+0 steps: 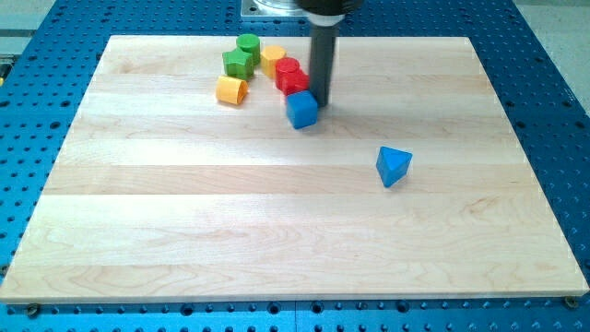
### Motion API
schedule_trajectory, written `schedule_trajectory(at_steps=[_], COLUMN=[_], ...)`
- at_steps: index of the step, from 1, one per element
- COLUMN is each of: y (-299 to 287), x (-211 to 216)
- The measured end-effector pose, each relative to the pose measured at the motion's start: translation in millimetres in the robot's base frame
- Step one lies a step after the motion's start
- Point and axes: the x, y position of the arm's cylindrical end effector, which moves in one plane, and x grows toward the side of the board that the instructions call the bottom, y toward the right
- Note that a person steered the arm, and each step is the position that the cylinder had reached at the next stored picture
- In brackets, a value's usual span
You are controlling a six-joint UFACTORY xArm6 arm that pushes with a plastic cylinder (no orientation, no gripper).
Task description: Push the red star and blue triangle to the top right side of the red circle
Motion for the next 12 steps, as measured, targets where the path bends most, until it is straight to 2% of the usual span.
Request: schedule_trajectory(at_steps=[1, 2, 4, 6, 8, 9, 10, 11, 12], y=[-30.9, -59.7, -57.3, 25.0, 38.2, 82.9, 166.9, 195.6, 105.3], x=[37.9, 43.4, -6.4, -8.9, -69.8, -37.3, 46.2, 143.9, 141.8])
